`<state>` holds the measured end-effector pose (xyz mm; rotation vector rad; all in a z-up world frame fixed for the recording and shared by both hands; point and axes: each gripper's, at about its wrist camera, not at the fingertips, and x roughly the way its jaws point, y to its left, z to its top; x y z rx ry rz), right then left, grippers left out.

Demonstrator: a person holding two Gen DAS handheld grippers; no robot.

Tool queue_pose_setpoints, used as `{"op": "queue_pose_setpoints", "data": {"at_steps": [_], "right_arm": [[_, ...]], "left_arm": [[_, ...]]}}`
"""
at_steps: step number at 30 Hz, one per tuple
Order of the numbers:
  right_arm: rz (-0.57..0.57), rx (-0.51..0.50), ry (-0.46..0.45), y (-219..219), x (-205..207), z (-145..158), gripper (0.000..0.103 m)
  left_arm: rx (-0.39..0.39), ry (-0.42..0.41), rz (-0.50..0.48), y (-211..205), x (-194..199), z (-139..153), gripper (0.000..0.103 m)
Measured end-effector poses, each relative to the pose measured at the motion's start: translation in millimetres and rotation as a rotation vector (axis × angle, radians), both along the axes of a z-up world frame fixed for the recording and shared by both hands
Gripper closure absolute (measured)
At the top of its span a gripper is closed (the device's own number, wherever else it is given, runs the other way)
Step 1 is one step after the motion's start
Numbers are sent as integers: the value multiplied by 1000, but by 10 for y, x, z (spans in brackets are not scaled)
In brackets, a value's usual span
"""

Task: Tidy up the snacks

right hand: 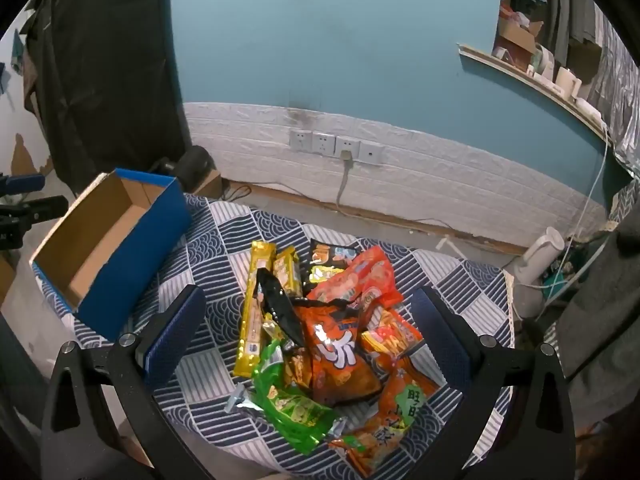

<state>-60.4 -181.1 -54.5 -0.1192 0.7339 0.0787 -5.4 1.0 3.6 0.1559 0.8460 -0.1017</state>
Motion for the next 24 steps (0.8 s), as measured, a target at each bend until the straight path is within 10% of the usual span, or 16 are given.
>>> {"op": "queue_pose_setpoints", "data": {"at_steps": [24], "right_arm": [[3, -5, 3, -19, -38, 52, 2]], "left_arm": [[-32, 21, -3, 19, 24, -2, 20]]}}
